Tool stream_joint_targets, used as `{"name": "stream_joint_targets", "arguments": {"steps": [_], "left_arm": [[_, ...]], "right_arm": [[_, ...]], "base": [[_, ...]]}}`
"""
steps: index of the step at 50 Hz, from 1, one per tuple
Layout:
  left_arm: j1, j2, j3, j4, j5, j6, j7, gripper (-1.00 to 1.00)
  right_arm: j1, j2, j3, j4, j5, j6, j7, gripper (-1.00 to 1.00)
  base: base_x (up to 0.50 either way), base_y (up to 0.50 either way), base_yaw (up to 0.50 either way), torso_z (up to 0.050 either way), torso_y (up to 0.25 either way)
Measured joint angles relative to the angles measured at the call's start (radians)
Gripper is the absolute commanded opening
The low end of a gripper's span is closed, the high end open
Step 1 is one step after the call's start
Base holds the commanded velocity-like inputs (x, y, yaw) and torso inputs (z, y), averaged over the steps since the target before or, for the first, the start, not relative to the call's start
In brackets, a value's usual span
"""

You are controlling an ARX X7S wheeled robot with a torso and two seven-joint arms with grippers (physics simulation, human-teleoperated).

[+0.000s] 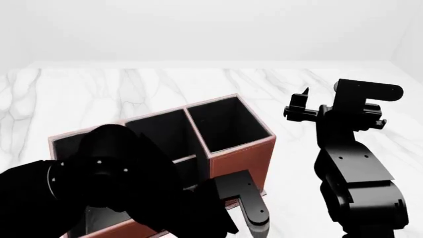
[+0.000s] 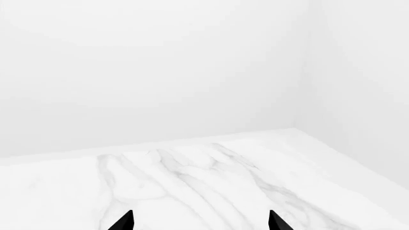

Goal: Pick up the book and place it in the left compartment of the caddy.

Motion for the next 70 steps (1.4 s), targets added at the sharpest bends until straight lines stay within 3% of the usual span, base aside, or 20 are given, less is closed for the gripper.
{"name": "stream_joint_targets", "arguments": {"steps": [39, 70], "left_arm": [[-0.009, 0.031, 0.105, -0.066, 0.229, 0.114, 0.241, 1.00], [0.005, 0.070, 0.157, -0.079, 0.287, 0.176, 0.325, 1.00]], "right_arm": [[-0.011, 0.001, -0.012, 0.039, 0.011, -0.042, 0.001, 1.00], [-0.014, 0.007, -0.016, 0.051, 0.022, -0.056, 0.007, 1.00]], "base": [[0.00, 0.00, 0.00, 0.000, 0.000], [0.00, 0.00, 0.00, 0.000, 0.000]]}}
